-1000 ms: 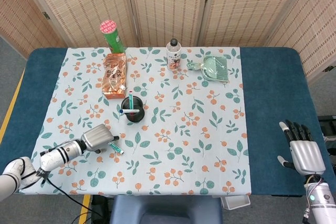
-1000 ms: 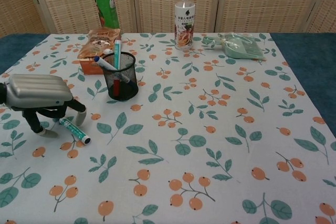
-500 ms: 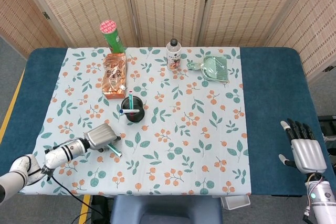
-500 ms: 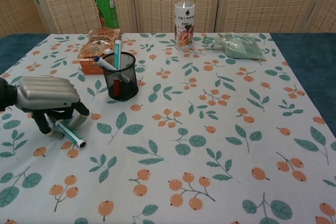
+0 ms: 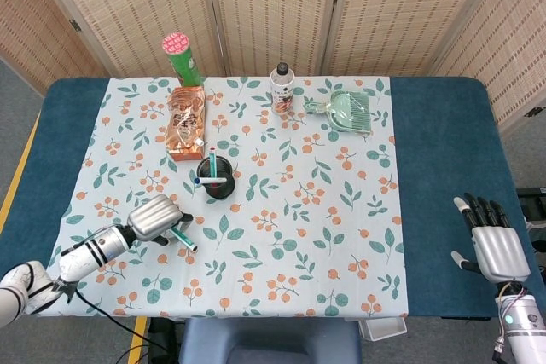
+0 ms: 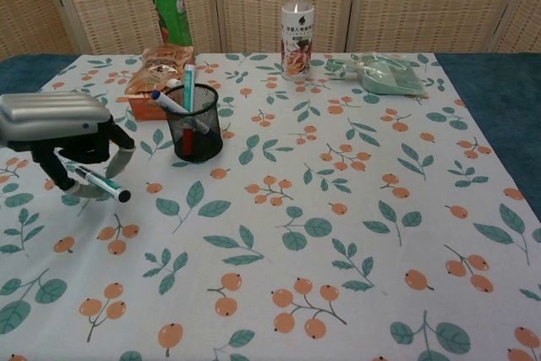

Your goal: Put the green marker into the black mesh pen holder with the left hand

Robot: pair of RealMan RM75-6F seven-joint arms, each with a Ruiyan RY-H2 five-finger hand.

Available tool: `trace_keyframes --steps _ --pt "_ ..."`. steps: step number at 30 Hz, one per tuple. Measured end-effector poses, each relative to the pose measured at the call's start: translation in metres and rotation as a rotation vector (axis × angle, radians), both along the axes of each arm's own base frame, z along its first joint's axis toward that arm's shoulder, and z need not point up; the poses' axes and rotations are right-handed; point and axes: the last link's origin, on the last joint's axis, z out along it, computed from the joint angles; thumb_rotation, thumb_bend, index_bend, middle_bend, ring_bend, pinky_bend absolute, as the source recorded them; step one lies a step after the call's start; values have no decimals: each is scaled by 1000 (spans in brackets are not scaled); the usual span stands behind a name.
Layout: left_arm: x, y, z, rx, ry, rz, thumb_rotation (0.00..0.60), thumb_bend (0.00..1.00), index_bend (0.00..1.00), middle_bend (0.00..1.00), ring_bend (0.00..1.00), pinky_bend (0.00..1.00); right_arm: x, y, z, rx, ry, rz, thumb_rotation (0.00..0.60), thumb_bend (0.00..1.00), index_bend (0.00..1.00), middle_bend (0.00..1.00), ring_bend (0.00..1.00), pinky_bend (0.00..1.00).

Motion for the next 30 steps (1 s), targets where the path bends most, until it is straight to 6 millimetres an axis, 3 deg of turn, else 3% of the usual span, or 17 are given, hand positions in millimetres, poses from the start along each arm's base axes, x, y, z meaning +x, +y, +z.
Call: trace_keyframes --steps 8,12,15,21,30 --pt "42 -6 51 16 -419 317 600 309 606 1000 949 958 0 -1 0 15 -15 6 600 198 59 0 0 0" --pt "68 8 82 22 -667 519 600 309 601 1000 949 958 0 -1 1 18 -21 9 600 198 59 0 0 0" --pt "88 24 94 -6 -799 613 600 309 603 1000 949 958 0 -1 2 18 -26 12 600 198 59 0 0 0" --pt "110 52 83 -113 -903 720 600 309 609 1000 949 958 -4 0 4 15 -36 -6 600 198 59 0 0 0" --pt "116 85 47 -143 -1050 759 600 309 617 1000 949 958 -7 -1 6 28 -47 -14 600 198 59 0 0 0"
